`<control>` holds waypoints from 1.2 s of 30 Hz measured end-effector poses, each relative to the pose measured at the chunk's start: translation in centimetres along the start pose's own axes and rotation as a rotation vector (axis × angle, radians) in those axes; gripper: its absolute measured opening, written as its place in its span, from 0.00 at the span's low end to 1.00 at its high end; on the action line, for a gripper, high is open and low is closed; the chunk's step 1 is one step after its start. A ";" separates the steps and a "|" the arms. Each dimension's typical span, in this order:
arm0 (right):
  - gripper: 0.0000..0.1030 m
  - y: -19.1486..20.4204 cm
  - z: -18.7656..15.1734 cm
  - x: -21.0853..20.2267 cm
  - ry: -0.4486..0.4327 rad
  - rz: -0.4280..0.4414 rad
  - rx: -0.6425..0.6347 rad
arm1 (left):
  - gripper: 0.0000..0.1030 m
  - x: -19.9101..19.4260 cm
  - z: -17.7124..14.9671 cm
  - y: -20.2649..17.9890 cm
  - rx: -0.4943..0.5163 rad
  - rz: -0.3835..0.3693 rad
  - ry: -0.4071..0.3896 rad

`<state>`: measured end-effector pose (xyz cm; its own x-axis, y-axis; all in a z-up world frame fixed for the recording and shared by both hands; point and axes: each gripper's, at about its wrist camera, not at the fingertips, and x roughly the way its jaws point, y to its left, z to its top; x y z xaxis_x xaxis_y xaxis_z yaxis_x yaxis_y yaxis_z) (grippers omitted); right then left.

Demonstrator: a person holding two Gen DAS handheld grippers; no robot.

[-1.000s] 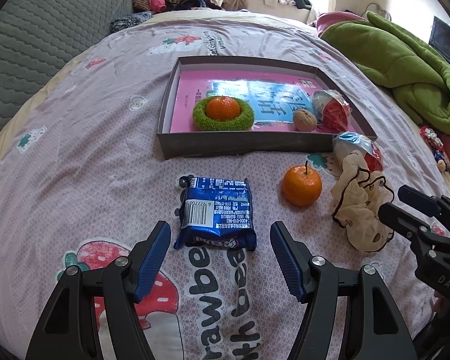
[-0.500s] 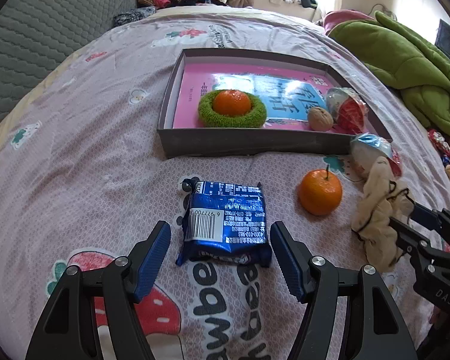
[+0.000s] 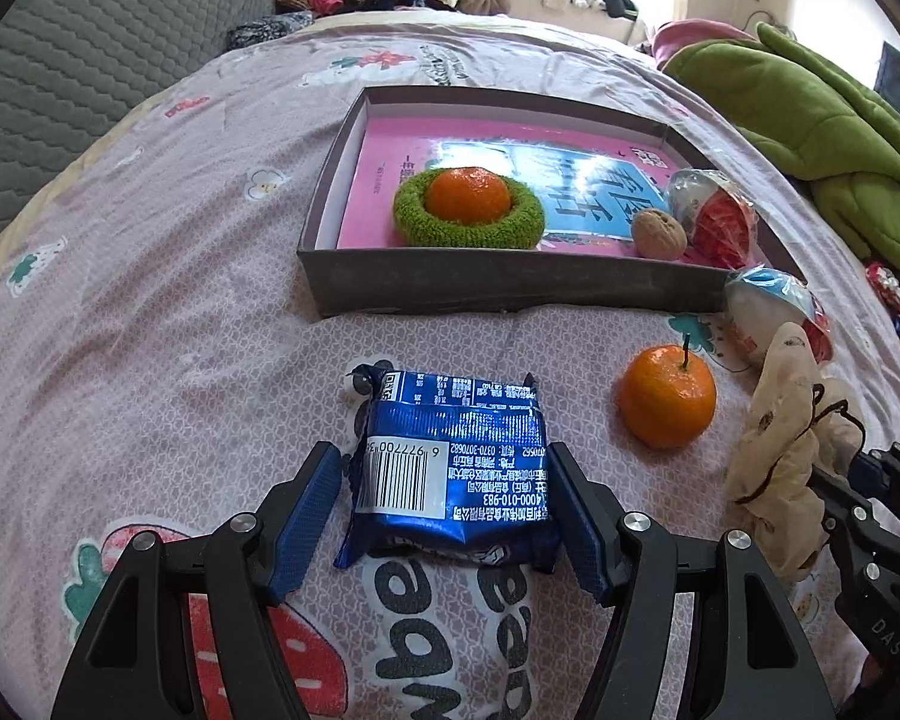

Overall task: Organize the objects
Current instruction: 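Approach the blue snack packet with the left gripper while the right gripper approaches the beige scrunchie, then grasp and lift the blue snack packet with the left gripper while the right gripper lifts the scrunchie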

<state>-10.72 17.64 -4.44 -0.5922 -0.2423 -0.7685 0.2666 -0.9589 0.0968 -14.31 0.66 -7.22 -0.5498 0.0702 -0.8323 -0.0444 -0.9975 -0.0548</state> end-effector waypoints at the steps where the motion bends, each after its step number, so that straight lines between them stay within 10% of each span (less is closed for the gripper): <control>1: 0.22 0.1 -0.1 0.0 -0.003 0.000 -0.004 | 0.68 0.0 0.0 0.0 -0.001 -0.001 -0.003; 36: 0.12 0.7 0.0 -3.3 -0.097 0.081 -0.006 | 0.55 -4.5 -1.2 -0.1 -0.014 -0.042 -0.097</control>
<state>-8.60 17.80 -1.82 -0.6394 -0.3327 -0.6931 0.3213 -0.9346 0.1522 -10.79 0.41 -4.14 -0.6257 0.1114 -0.7721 -0.0580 -0.9937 -0.0963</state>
